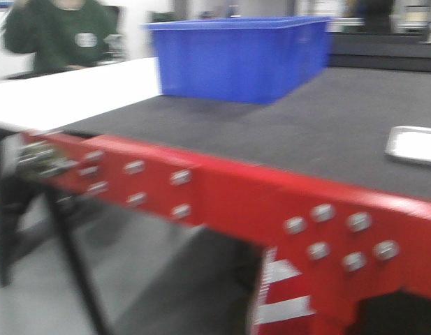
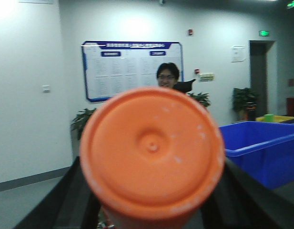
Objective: Grab orange capacitor from left shelf to right conveyor
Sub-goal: 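Drive the base to the conveyor table holding the capacitor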
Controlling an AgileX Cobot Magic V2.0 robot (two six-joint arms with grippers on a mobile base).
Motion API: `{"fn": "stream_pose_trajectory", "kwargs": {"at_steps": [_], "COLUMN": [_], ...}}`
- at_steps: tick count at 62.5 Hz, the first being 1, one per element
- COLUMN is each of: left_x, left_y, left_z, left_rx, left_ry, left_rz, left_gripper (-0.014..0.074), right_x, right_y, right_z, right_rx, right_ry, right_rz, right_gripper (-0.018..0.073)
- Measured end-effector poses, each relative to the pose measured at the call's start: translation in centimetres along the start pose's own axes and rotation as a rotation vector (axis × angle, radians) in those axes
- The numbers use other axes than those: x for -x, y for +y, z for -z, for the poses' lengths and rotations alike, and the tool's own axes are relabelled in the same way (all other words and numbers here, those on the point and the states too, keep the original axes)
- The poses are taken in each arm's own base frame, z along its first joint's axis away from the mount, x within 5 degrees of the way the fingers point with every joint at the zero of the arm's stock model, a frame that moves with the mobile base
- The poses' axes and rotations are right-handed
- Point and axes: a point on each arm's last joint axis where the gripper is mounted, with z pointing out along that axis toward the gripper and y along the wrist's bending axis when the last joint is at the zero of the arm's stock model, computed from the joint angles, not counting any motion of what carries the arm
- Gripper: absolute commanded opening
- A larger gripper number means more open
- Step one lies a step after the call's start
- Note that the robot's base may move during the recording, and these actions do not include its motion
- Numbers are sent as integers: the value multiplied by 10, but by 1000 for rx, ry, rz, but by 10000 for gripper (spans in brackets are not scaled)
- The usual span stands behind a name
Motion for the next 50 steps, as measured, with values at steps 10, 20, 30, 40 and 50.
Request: {"fn": "stream_pose_trajectory", "kwargs": {"at_steps": [10,20,30,40,50], "left_x": [0,0,0,0,0], "left_y": [0,0,0,0,0], "left_z": [0,0,0,0,0], "left_rx": [0,0,0,0,0], "left_ry": [0,0,0,0,0], "left_rz": [0,0,0,0,0], "left_gripper": [-126,-126,-126,-126,-126], "right_x": [0,0,0,0,0], "right_y": [0,0,0,0,0], "right_z": [0,0,0,0,0], "right_rx": [0,0,0,0,0], "right_ry": [0,0,0,0,0], "right_rz": [0,0,0,0,0], "right_gripper": [48,48,48,48,48]}}
